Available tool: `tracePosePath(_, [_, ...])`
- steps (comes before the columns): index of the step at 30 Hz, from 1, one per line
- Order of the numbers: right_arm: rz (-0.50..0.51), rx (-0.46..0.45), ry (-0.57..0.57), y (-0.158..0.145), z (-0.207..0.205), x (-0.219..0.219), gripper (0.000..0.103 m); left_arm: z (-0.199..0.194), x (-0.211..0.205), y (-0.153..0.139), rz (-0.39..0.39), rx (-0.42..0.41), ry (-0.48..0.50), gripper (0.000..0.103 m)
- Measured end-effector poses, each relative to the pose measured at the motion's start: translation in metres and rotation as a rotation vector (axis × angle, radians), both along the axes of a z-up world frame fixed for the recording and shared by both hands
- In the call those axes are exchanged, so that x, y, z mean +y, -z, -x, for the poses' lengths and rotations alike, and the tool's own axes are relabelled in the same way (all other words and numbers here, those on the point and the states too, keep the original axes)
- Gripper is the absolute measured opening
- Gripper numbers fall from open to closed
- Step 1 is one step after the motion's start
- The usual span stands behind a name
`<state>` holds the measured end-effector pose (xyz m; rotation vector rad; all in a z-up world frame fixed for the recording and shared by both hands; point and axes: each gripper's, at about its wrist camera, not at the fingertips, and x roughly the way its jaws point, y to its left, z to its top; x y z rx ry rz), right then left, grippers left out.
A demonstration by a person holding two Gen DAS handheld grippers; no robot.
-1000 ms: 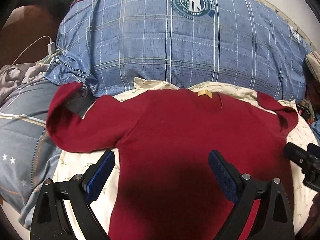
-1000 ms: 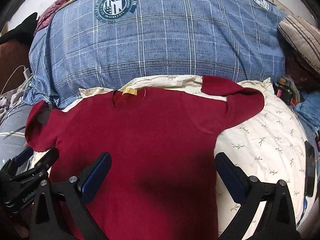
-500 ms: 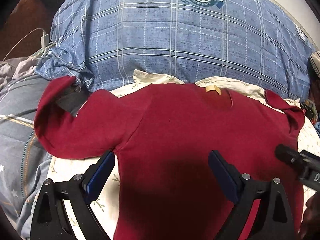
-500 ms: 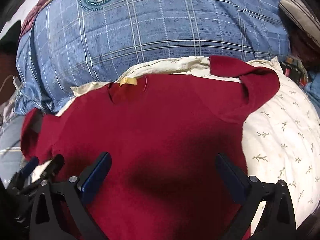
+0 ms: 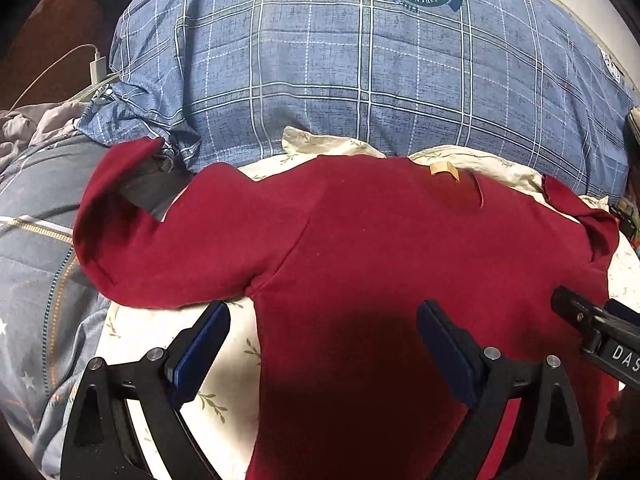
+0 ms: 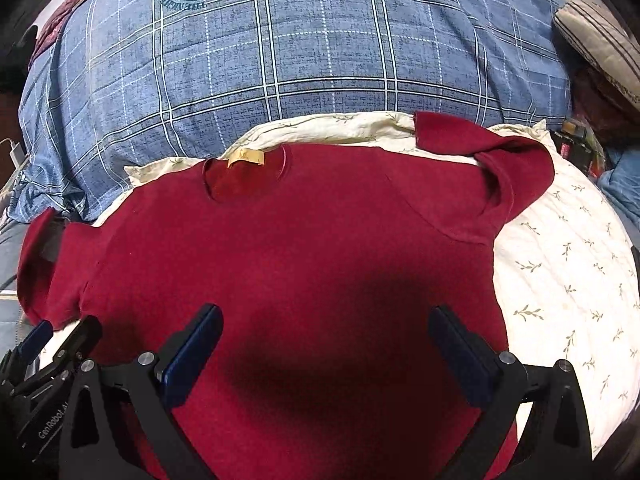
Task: Fold small clothes
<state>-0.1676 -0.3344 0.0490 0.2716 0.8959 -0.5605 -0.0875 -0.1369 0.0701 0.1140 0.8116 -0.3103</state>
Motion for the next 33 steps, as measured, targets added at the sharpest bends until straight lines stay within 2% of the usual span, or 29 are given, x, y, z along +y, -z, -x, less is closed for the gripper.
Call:
tracePosePath(10, [0.028,0.023,-0.027,0.0038,0.0010,0.0059,0.103,0.0044,-0.0003,0.0023,0.010,0.009,0.044,0.095])
tracePosePath(19, [0.036,0.035,-0.044,0.0003,0.0024,0.0066,0.103,0.0025,0.0048,0.0001,0.045,0.023,0.041,0.095])
tracePosePath(33, [0.056,0.052,-0.053,0.0012,0.0021,0.0090,0.103,0.0017,0.0008,0.0036,0.028,0.022,0.040,0.095])
